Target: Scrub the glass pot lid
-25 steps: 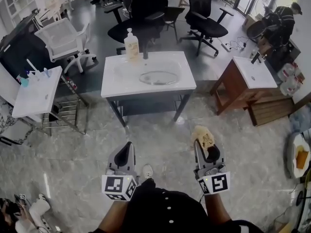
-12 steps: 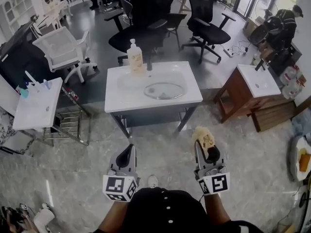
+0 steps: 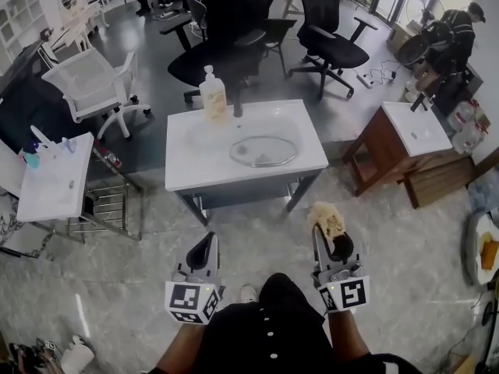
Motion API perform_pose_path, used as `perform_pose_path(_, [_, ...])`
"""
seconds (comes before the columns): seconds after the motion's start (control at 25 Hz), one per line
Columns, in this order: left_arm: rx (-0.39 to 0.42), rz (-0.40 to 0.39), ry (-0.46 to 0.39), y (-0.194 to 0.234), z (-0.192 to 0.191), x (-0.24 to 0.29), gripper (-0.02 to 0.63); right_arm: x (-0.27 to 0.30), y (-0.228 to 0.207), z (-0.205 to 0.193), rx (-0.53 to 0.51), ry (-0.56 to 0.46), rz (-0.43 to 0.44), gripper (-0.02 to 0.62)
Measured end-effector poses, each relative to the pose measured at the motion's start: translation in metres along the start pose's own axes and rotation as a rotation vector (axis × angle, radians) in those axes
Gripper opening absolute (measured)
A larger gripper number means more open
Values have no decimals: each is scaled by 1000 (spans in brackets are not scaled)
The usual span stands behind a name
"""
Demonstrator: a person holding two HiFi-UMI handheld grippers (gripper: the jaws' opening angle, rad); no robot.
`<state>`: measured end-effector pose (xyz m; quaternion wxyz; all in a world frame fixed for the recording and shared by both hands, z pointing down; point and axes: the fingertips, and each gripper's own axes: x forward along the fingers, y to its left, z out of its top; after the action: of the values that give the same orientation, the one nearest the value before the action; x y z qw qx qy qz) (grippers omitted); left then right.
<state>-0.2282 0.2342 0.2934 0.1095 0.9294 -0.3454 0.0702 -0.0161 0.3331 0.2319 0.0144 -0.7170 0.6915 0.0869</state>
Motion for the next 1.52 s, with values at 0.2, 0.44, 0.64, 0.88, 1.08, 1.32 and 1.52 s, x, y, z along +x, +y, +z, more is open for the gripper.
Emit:
perform_pose_path(0.2, [4,-28,24,0,-4,21,26,12,-13,-12,5,28,-23,158])
perform_pose_path(0.44, [3,-21,20,13,2,56,26,49,-32,-24,11,27,-19,158])
perform_pose_path(0.64, [3,-2,20,21,11,94,26,86,-53,-33,2,34,8,158])
perform_pose_path(0.88, [0,14,19,30,22,142,26,130,-81,-37,21,17,15,158])
perform_pose_path(1.08, [-9,18,20,30,34,180,26,161,-107,-42,20,18,41,158])
perform_pose_path(1.32, [-11,43,28,29,47,221,26,195,-140,-50,41,23,63,158])
perform_pose_path(1.52, [-13,75,42,32,54,247,26,220,-161,-58,58,25,89,158])
